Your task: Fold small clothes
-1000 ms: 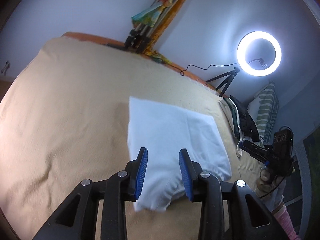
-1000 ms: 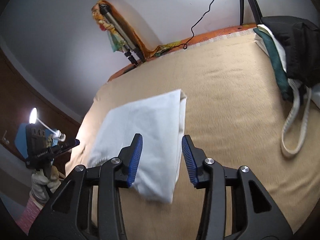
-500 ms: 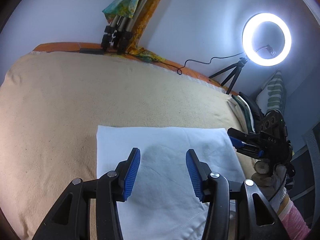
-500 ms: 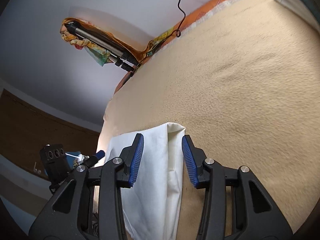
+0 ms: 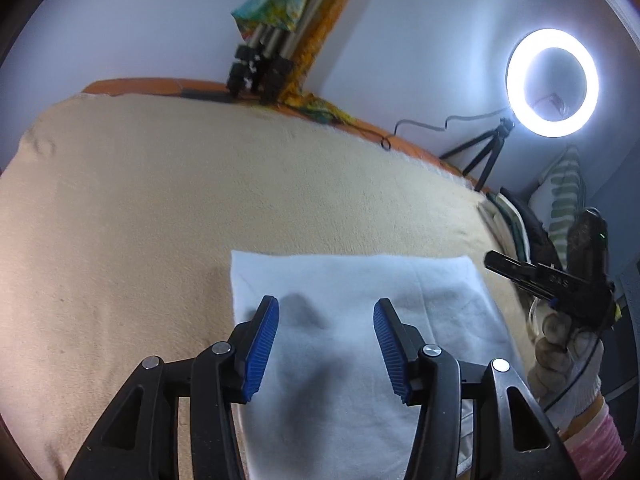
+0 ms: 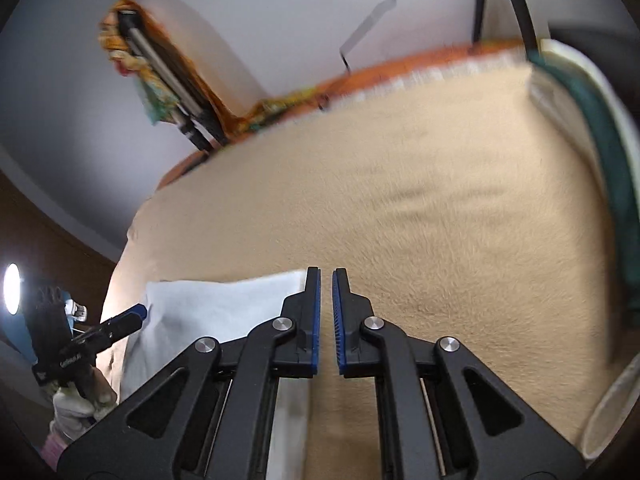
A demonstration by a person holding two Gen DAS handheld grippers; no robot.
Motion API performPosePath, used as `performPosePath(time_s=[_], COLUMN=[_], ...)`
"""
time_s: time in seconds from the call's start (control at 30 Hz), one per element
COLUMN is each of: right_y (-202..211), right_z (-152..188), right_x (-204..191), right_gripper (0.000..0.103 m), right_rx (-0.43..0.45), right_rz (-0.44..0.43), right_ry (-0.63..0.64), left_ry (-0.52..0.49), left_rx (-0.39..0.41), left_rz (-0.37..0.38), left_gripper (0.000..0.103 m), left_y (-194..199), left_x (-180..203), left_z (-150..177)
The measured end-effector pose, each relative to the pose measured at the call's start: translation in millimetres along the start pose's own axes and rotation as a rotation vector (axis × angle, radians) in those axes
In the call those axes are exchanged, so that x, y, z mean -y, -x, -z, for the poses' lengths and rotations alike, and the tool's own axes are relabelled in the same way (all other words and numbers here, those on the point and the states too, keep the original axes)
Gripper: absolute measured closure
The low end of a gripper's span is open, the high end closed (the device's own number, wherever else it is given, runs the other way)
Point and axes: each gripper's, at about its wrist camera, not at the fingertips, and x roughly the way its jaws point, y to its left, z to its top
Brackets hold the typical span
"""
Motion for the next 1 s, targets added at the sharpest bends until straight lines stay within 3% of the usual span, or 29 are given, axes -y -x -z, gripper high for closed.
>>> performPosePath(time_s=[0.1, 0.2, 0.33, 0.43, 0.57, 0.6, 0.63, 0.7, 0.87, 1.0], right_y=[11, -1, -35, -51, -41, -38, -36, -24, 1, 11], right_z=[-1, 10, 25, 26, 17, 16, 17, 17, 24, 33], right_x=[-39, -79, -99, -83, -54, -50, -47, -28, 14, 45], right_gripper=[0.095, 0.095, 0.095, 0.096, 0.096, 0.091, 0.085, 0.064, 0.062, 0.062], right_rx=[0.011, -0.037, -0.111, -0.152, -0.134, -0.127, -0.12, -0.105, -0.109, -0.123], right_rz=[-0.057, -0.083, 0.005, 0.018, 0.011, 0.022, 0.037, 0.049, -0.033, -0.151], right_ry=[0.153, 0.296, 0.392, 0.34, 0.27, 0.252, 0.232, 0.177, 0.028, -0.116], left_ry=[0.03, 0.038, 0.0, -0.013, -0.024, -0.011, 0.007, 0.03, 0.118, 0.295], left_rx=[0.028, 0.019, -0.007, -0.036, -0.045, -0.05, -0.051, -0.047, -0.039, -0.077], left_rz=[0.005, 0.005, -0.039, -0.075, -0.122, -0.125, -0.117, -0.101, -0.043, 0.087], left_gripper=[0.05, 0.05, 0.05, 0.051, 0.05, 0.05, 0.05, 0.05, 0.041, 0.04], left_y=[6, 4, -4, -10, -7, -4, -1, 7, 31, 40], left_x=[-4, -4, -1, -5, -8, -11, -14, -19, -34, -52], left_z=[-6, -6, -3, 1, 3, 4, 5, 6, 12, 25])
